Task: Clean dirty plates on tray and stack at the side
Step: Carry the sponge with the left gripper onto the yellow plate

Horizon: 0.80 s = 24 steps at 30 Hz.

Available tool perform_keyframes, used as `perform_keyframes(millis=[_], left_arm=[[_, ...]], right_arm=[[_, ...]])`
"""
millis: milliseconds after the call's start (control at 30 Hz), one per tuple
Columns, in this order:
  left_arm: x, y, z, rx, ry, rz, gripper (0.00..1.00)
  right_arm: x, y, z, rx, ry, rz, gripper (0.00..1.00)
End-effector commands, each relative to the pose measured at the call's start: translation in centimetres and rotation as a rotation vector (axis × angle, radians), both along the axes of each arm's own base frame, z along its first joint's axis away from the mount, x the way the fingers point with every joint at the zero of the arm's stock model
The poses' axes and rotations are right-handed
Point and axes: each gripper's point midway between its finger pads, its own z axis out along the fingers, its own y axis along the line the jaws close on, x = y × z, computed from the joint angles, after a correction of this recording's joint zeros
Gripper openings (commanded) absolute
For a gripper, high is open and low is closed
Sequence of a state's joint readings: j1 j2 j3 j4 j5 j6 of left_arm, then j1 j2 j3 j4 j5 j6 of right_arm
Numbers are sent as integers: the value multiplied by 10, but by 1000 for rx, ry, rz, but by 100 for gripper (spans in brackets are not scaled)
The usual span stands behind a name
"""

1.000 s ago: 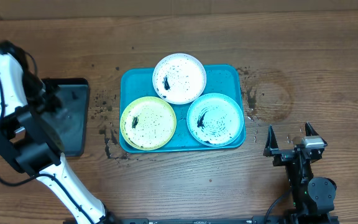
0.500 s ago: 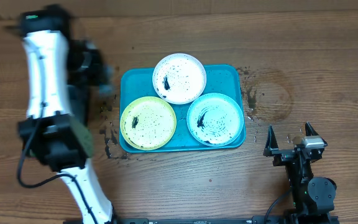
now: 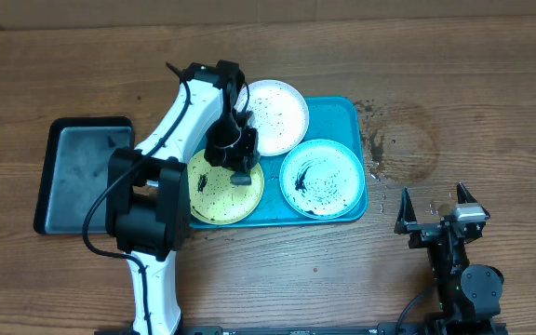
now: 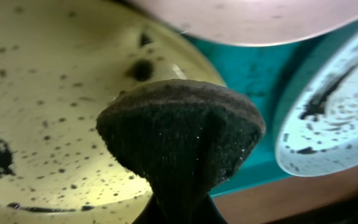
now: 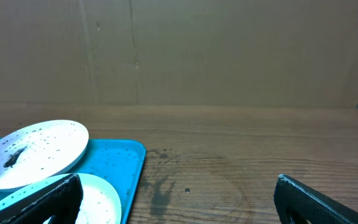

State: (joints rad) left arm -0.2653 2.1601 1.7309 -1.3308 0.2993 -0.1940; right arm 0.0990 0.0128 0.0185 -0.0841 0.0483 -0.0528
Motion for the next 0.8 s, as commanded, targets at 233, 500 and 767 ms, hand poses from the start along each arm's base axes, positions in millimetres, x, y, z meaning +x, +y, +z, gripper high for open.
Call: perform_keyframes(millis=[233, 500, 767], left_arm=[[-17, 36, -18, 165, 43, 67, 38], [-2, 49, -9, 196, -3, 85, 55], [89, 103, 142, 59, -398, 315, 59]], right_arm=[[0, 1, -2, 0, -1, 5, 100], [0, 1, -3, 0, 0, 5, 100], [0, 1, -3, 0, 0, 5, 100]])
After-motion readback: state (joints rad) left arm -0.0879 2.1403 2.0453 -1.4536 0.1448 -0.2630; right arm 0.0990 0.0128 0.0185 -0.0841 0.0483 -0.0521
